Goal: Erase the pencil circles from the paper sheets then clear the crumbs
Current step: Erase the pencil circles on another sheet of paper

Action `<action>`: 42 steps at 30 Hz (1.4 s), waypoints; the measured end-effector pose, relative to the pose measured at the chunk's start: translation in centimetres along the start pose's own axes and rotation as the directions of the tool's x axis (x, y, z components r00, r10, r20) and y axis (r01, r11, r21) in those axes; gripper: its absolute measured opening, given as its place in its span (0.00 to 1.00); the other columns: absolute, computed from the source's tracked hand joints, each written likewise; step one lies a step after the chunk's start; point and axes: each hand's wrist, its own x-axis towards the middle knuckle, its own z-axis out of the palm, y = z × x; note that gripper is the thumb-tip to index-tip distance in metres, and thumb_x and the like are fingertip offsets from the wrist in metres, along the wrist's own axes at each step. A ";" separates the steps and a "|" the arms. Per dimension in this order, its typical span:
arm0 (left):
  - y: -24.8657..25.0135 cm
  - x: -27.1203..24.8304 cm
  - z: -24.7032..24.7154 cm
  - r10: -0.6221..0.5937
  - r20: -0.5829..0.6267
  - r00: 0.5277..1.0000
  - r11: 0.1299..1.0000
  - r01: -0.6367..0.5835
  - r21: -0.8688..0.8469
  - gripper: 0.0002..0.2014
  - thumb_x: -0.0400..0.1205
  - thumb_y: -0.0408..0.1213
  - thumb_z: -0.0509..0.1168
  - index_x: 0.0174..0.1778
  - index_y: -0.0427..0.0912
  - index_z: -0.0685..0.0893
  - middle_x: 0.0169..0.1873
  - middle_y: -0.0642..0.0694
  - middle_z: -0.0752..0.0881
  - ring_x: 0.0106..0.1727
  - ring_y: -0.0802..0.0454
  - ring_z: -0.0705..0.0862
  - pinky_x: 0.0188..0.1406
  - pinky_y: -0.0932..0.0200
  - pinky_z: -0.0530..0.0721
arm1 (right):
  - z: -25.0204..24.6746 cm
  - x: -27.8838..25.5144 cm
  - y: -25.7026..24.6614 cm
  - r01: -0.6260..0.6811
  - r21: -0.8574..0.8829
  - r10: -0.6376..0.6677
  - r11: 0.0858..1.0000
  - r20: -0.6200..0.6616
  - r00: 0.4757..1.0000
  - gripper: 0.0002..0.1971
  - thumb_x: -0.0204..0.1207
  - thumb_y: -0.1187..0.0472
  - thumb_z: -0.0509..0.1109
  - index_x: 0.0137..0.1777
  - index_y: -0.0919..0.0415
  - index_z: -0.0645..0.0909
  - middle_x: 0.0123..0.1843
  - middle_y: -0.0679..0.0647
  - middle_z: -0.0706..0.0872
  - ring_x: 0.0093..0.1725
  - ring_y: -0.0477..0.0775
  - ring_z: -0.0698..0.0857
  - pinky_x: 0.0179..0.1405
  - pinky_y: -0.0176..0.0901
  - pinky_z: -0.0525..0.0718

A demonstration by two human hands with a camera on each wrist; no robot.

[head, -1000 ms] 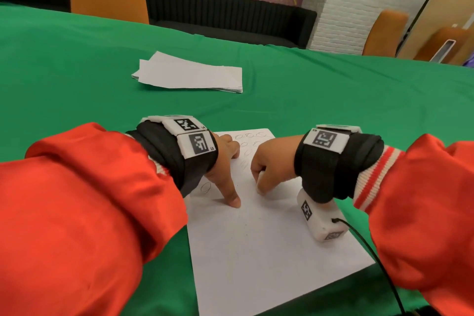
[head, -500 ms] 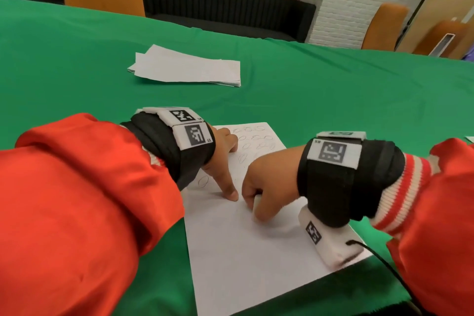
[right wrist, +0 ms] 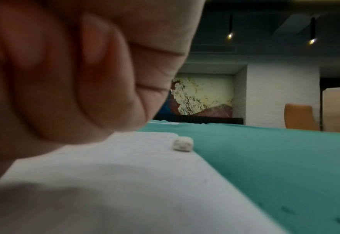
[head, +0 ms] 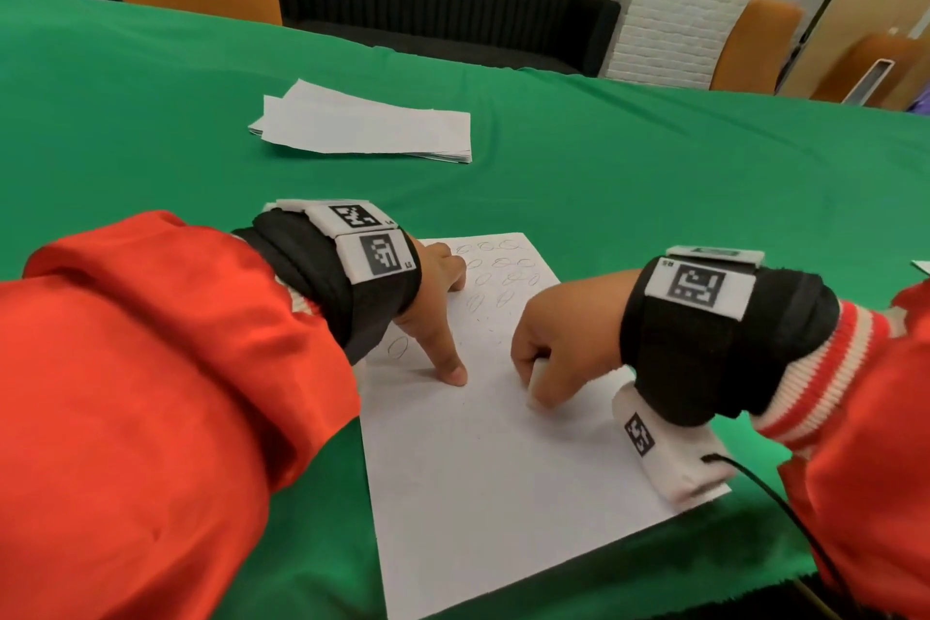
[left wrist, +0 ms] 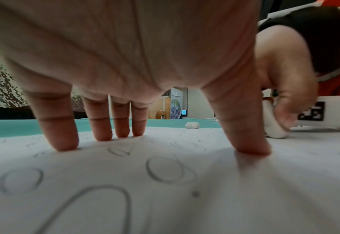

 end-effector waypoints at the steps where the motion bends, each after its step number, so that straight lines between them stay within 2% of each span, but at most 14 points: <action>1: 0.0 0.0 0.0 0.002 0.001 1.000 1.000 -0.002 0.002 0.51 0.63 0.67 0.74 0.77 0.49 0.62 0.72 0.51 0.67 0.70 0.48 0.72 0.62 0.55 0.72 | 0.3 0.0 -0.2 0.031 0.006 -0.031 0.999 0.017 0.999 0.05 0.73 0.52 0.70 0.39 0.51 0.81 0.29 0.45 0.77 0.26 0.41 0.72 0.25 0.31 0.70; 4: 0.0 -0.1 0.0 0.002 0.005 1.000 1.000 -0.002 -0.004 0.51 0.63 0.67 0.74 0.78 0.49 0.61 0.74 0.51 0.66 0.71 0.47 0.72 0.63 0.55 0.72 | 0.7 -0.1 -0.9 0.083 0.023 -0.084 0.996 0.051 0.995 0.04 0.73 0.52 0.71 0.41 0.51 0.83 0.30 0.45 0.78 0.27 0.41 0.73 0.26 0.30 0.70; 9: 0.0 -0.1 0.0 -0.002 0.006 1.000 1.000 0.002 0.003 0.51 0.62 0.68 0.74 0.77 0.49 0.62 0.72 0.51 0.67 0.70 0.47 0.73 0.64 0.52 0.72 | 0.3 -0.1 0.3 0.004 0.029 -0.004 1.000 -0.016 1.000 0.05 0.73 0.52 0.71 0.39 0.51 0.81 0.29 0.44 0.77 0.28 0.41 0.72 0.27 0.31 0.70; 13: 0.0 -0.2 0.0 -0.002 0.006 1.000 1.000 0.002 0.003 0.51 0.63 0.67 0.74 0.78 0.49 0.61 0.74 0.51 0.66 0.70 0.47 0.73 0.66 0.53 0.72 | 0.8 -0.2 -0.6 0.067 0.037 -0.069 0.997 0.036 0.997 0.04 0.72 0.52 0.71 0.40 0.50 0.83 0.30 0.44 0.78 0.27 0.41 0.73 0.28 0.32 0.71; 18: 0.0 -0.2 0.0 -0.004 0.006 1.000 1.000 0.004 -0.002 0.50 0.63 0.67 0.74 0.77 0.50 0.62 0.72 0.51 0.67 0.69 0.47 0.73 0.62 0.54 0.72 | 0.1 0.2 0.7 -0.024 0.043 0.025 0.999 -0.023 0.999 0.05 0.72 0.52 0.71 0.39 0.51 0.82 0.31 0.44 0.78 0.29 0.42 0.73 0.29 0.32 0.71; 21: 0.0 -0.2 0.0 -0.001 0.005 1.000 1.000 0.001 0.004 0.51 0.62 0.68 0.74 0.77 0.50 0.62 0.72 0.51 0.67 0.69 0.48 0.73 0.65 0.53 0.72 | 0.6 0.1 0.0 0.056 0.005 -0.056 0.998 -0.002 0.998 0.06 0.73 0.54 0.70 0.37 0.52 0.80 0.28 0.45 0.76 0.27 0.42 0.72 0.26 0.32 0.70; 24: 0.0 -0.2 -0.1 0.000 0.006 1.000 1.000 0.000 0.014 0.51 0.62 0.68 0.74 0.77 0.50 0.62 0.73 0.52 0.67 0.69 0.48 0.73 0.66 0.52 0.72 | 0.9 -0.1 -0.6 0.102 0.003 -0.102 0.995 0.031 0.994 0.05 0.74 0.53 0.70 0.40 0.52 0.81 0.29 0.45 0.76 0.27 0.42 0.72 0.27 0.32 0.70; 26: 0.0 -0.3 -0.1 0.002 0.008 1.000 1.000 -0.002 0.024 0.51 0.62 0.68 0.74 0.77 0.50 0.62 0.72 0.52 0.67 0.70 0.48 0.73 0.67 0.52 0.73 | 0.5 0.1 0.4 0.074 0.005 -0.074 0.997 -0.028 0.997 0.05 0.75 0.53 0.69 0.41 0.52 0.80 0.30 0.45 0.77 0.28 0.41 0.72 0.28 0.32 0.71; 28: 0.0 -0.3 -0.2 0.005 0.013 1.000 1.000 -0.006 0.027 0.51 0.62 0.68 0.74 0.77 0.50 0.62 0.72 0.51 0.68 0.70 0.47 0.73 0.67 0.51 0.73 | 0.0 0.4 2.5 0.024 0.022 -0.020 0.999 -0.172 0.985 0.06 0.76 0.52 0.68 0.41 0.51 0.78 0.31 0.43 0.77 0.30 0.41 0.73 0.30 0.33 0.71; 30: 0.0 -0.4 -0.2 0.011 0.018 1.000 1.000 -0.011 0.027 0.50 0.62 0.67 0.74 0.77 0.50 0.63 0.72 0.51 0.68 0.70 0.47 0.73 0.66 0.51 0.73 | -0.5 0.4 4.9 -0.054 0.075 0.076 0.996 -0.329 0.941 0.06 0.76 0.50 0.68 0.40 0.49 0.77 0.32 0.42 0.77 0.33 0.44 0.75 0.31 0.34 0.71; 32: 0.0 -0.4 -0.3 0.021 0.020 1.000 0.999 -0.022 0.036 0.50 0.62 0.67 0.74 0.76 0.50 0.63 0.71 0.52 0.68 0.69 0.47 0.74 0.65 0.51 0.74 | -0.8 0.1 7.0 -0.135 0.129 0.178 0.982 -0.421 0.890 0.06 0.76 0.49 0.67 0.41 0.49 0.78 0.32 0.42 0.78 0.36 0.48 0.77 0.31 0.34 0.71; 34: -0.2 -0.6 -0.4 0.028 0.033 0.999 0.999 -0.030 0.045 0.49 0.62 0.65 0.75 0.75 0.51 0.64 0.71 0.52 0.69 0.68 0.48 0.74 0.63 0.52 0.74 | -0.7 -0.2 8.2 -0.193 0.144 0.237 0.971 -0.431 0.871 0.08 0.77 0.49 0.67 0.45 0.52 0.80 0.33 0.45 0.79 0.38 0.51 0.77 0.31 0.37 0.71; 38: -0.2 -0.9 -1.0 0.024 0.064 0.998 0.996 -0.029 0.084 0.45 0.64 0.64 0.75 0.74 0.53 0.65 0.71 0.53 0.68 0.69 0.48 0.73 0.60 0.53 0.73 | 0.0 -0.1 8.2 -0.203 0.118 0.233 0.972 -0.402 0.885 0.11 0.79 0.51 0.64 0.51 0.55 0.83 0.41 0.49 0.83 0.40 0.52 0.79 0.39 0.38 0.73; 42: 1.5 -0.7 -2.0 0.079 -0.016 0.997 0.996 -0.078 0.051 0.43 0.68 0.64 0.72 0.77 0.53 0.65 0.75 0.52 0.66 0.74 0.48 0.69 0.70 0.49 0.69 | -0.2 0.4 6.1 -0.142 0.067 0.157 0.988 -0.373 0.914 0.08 0.81 0.55 0.60 0.51 0.52 0.81 0.37 0.43 0.79 0.37 0.46 0.76 0.37 0.37 0.71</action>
